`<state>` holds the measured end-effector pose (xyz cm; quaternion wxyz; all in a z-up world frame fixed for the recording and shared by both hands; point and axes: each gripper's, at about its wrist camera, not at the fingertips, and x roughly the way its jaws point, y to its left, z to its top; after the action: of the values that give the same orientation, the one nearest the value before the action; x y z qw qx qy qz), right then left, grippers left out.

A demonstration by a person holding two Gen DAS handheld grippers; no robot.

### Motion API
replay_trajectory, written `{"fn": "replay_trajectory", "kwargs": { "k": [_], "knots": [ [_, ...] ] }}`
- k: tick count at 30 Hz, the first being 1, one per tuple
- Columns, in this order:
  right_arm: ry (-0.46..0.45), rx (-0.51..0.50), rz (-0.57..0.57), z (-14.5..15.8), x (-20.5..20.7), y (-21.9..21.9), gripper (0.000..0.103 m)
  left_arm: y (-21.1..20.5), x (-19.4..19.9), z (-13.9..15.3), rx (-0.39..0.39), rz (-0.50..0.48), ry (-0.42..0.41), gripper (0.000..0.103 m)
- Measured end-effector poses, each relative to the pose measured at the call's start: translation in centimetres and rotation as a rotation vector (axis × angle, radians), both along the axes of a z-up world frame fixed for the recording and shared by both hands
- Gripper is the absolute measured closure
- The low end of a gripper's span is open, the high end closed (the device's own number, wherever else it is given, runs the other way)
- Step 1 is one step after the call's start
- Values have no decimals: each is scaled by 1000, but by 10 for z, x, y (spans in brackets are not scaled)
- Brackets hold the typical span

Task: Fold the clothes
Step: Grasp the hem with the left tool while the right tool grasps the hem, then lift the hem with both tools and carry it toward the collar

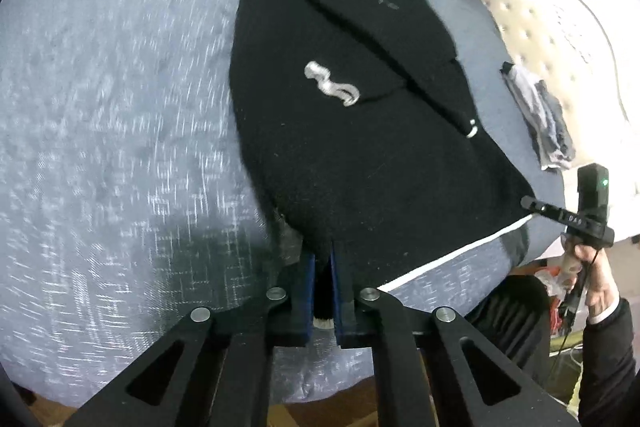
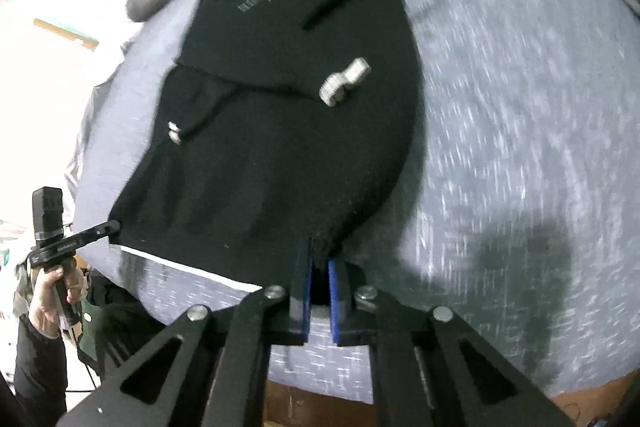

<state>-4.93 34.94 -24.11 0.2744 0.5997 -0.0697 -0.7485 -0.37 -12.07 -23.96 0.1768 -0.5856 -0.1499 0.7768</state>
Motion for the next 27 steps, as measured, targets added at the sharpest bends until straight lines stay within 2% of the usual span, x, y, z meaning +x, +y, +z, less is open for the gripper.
{"fn": "replay_trajectory", "kwargs": {
  "k": [12,19,27],
  "knots": [
    [177,-44,59,89,11,-2,99,11,5,63,-14,-9,117,97],
    [224,-68,69,114,23,7,99,18,11,97,-22,-17,177,97],
    [260,-116,83,141,38,14,99,23,28,121,-13,-38,213,97]
  ]
}}
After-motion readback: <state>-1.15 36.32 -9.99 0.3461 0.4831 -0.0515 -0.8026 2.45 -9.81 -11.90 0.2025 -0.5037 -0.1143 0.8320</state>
